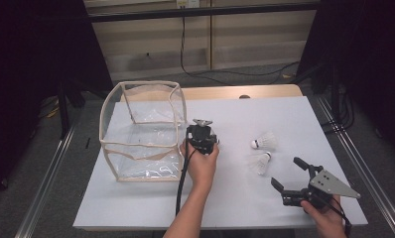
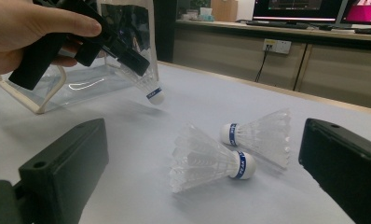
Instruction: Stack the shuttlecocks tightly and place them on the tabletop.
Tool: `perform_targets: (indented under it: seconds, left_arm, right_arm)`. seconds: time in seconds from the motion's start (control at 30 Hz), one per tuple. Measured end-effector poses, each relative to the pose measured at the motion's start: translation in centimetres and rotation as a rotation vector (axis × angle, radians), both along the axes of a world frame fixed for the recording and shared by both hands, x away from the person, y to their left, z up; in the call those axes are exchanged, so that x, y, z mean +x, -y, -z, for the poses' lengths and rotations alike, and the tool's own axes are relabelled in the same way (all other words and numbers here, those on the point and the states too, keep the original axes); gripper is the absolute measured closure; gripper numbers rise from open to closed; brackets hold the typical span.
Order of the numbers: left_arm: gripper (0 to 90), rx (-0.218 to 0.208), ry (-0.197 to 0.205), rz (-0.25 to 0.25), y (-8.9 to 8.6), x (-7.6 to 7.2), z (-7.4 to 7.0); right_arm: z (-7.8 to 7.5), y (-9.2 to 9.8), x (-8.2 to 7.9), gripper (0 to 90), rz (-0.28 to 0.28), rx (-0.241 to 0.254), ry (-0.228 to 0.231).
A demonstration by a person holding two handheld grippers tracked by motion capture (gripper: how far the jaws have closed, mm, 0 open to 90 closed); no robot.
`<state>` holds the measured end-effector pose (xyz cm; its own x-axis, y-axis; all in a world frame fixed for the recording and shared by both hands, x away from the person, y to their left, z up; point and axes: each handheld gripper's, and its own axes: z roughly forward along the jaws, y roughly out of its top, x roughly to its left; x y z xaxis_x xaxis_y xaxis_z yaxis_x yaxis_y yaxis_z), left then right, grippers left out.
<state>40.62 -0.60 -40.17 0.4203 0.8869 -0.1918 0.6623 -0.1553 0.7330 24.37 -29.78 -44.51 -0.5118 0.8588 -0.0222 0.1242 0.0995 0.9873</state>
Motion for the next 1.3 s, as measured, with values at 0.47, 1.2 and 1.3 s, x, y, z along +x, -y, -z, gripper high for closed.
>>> perform_targets:
  seconds: [0.47, 1.2, 1.3]
  left_arm:
    - [90.0, 0.042, 0.003, -0.03, -0.33, 0.08, 0.04]
    - [86.5, 0.037, 0.034, -0.018, 0.13, 0.36, 0.24]
    - [86.4, 0.03, 0.055, -0.016, 0.23, 0.44, 0.25]
  right_arm:
    - [0.0, 0.01, 0.0, 0.9, -0.002, 0.003, 0.002]
    - [-0.01, -0.04, -0.01, 0.9, -0.004, -0.001, 0.002]
    - [0.02, -0.06, 0.0, 0.9, -0.005, -0.001, 0.001]
